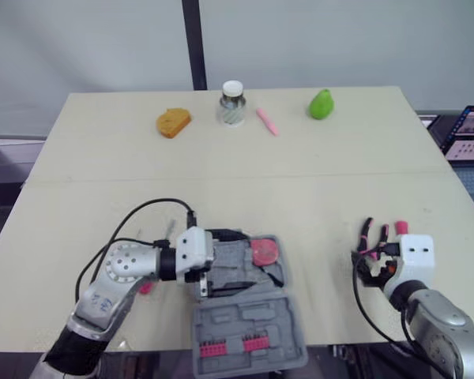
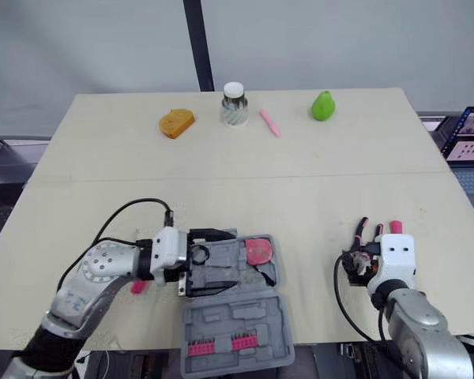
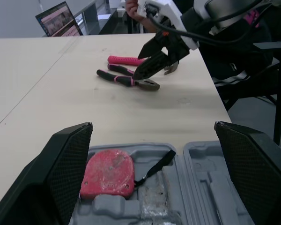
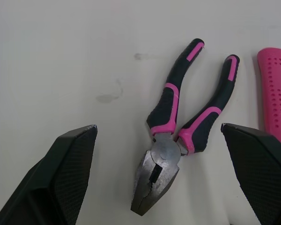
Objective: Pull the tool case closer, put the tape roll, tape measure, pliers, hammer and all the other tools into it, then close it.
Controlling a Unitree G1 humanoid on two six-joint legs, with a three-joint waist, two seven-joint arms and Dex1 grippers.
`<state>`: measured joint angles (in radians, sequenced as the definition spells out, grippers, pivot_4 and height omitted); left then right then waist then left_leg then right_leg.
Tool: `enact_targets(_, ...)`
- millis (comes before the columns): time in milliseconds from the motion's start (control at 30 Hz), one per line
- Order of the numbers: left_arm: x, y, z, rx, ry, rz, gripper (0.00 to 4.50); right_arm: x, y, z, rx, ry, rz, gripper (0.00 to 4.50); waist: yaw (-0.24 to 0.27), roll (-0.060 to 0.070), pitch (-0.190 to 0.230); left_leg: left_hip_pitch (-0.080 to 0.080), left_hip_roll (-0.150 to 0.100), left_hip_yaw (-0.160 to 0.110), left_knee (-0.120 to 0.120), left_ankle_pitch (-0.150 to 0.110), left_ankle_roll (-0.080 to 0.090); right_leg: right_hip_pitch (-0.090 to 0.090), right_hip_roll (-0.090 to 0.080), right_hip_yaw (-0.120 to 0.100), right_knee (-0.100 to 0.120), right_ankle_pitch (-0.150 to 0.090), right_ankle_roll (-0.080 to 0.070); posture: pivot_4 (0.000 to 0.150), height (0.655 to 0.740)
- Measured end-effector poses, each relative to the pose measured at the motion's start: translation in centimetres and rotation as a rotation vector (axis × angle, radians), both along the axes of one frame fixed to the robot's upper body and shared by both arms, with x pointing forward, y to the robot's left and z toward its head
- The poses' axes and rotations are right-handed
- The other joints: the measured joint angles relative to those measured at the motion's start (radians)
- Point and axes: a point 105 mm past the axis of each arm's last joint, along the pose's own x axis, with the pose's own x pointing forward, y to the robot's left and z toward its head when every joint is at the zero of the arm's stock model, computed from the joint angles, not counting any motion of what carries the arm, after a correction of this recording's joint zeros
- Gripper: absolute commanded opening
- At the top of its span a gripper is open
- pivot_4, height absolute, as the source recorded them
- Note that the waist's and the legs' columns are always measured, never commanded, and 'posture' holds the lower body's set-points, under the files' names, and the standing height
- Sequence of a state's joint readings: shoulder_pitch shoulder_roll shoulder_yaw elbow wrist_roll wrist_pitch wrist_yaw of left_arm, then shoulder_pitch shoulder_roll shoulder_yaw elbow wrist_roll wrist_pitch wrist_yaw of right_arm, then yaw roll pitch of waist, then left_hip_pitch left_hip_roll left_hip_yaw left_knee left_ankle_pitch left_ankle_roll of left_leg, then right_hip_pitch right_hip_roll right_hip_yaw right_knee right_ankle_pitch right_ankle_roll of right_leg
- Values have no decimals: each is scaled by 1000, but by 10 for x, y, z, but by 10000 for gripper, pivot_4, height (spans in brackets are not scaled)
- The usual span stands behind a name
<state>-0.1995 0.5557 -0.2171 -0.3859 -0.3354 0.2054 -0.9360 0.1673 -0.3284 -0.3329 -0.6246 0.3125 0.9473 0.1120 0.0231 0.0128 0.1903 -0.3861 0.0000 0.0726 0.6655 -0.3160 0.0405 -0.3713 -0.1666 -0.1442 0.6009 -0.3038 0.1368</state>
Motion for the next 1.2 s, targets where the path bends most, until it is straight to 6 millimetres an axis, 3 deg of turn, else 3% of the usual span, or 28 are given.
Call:
enact_targets(233,0,-13,3,-24,-21,-35,45000,4,14,-16,40,42,-28,44772,0,0,0,-1,0,5,0,1,1,-4,0,7,2,0,0,1500,7400)
enact_targets(1200,-4,-26,1,-47,-21,-57,45000,7,8,-30,87,51,-183,44772,-1,0,0,-1,0,6,0,1,1,-5,1,10,3,0,0,1500,7400)
